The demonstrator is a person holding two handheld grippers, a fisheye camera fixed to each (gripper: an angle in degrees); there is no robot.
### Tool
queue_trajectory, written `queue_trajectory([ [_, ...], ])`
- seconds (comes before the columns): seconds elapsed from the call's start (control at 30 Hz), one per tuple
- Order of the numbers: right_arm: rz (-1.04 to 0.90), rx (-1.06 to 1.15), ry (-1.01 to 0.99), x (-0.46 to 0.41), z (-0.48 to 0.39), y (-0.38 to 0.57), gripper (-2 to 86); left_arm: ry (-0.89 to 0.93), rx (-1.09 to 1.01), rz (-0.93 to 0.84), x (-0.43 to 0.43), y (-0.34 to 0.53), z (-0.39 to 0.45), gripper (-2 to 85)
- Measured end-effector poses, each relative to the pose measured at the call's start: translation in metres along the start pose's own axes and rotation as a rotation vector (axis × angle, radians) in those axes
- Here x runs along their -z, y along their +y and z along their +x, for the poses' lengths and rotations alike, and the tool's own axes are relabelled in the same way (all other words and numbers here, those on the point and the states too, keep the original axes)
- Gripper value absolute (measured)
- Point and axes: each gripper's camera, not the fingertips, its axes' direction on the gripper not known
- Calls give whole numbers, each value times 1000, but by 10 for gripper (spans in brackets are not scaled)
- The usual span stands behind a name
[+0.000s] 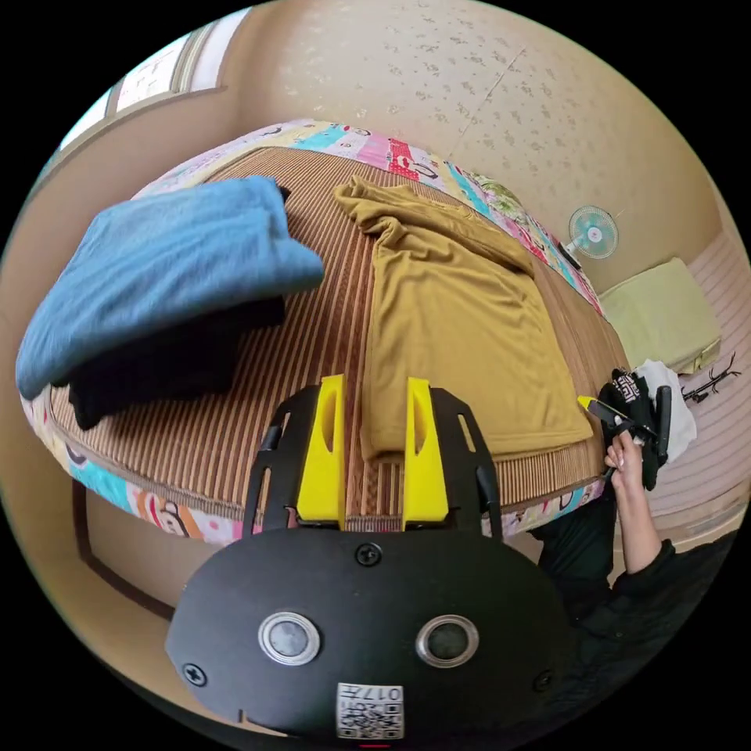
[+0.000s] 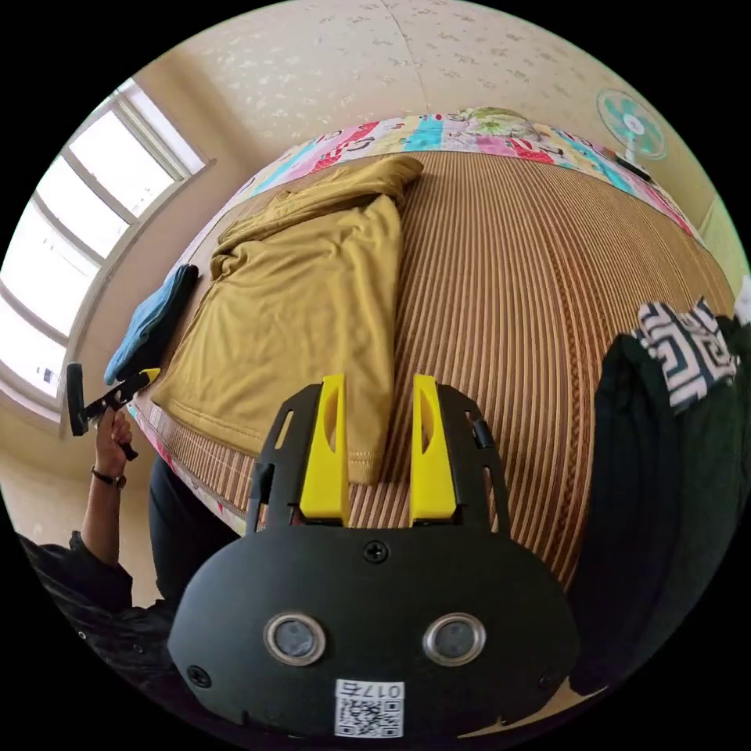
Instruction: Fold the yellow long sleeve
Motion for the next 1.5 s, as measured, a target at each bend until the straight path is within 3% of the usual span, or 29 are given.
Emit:
queue_trajectory([
  [0.07,76,-46,-31,5,7,35,92,29,56,32,2,28,-10,104],
  [0.2,7,-49,-129,8,6,41,49,106,129,17,6,38,-19,62],
  [0.37,189,-6,-453,112,28,47,36,756,101,184,82,61,-46,49],
  [0.47,291,128,-536,190,22,67,33,803,46,303,147,93,-48,49],
  [0.57,392,162,-480,245,19,87,31,873,104,389,181,110,-62,50],
  [0.7,417,135,-500,254,15,57,32,794,123,404,178,72,-51,50],
  [0.8,415,55,-357,228,10,-13,38,776,161,399,141,-5,-39,52],
  [0.9,412,-45,-273,182,16,-99,53,615,235,328,88,-91,-33,66],
  [0.97,290,-119,-221,140,13,-149,80,536,357,306,64,-114,-40,102],
  [1.03,255,-87,-200,127,-3,-154,86,554,334,341,61,-105,-39,114],
  [1.2,210,205,-20,72,-52,-111,30,262,294,233,38,-36,-28,153],
  [1.27,-53,246,216,0,-47,-97,16,232,333,146,17,2,-31,169],
  [1.3,-78,270,226,-10,-45,-92,13,241,350,131,12,11,-32,173],
  [1.33,19,256,239,-2,-44,-83,10,273,385,112,3,25,-35,178],
  [1.43,55,131,285,26,-64,-93,7,378,439,109,-19,42,-36,175],
  [1.5,223,220,101,51,-87,-87,6,440,475,132,-31,44,-37,156],
])
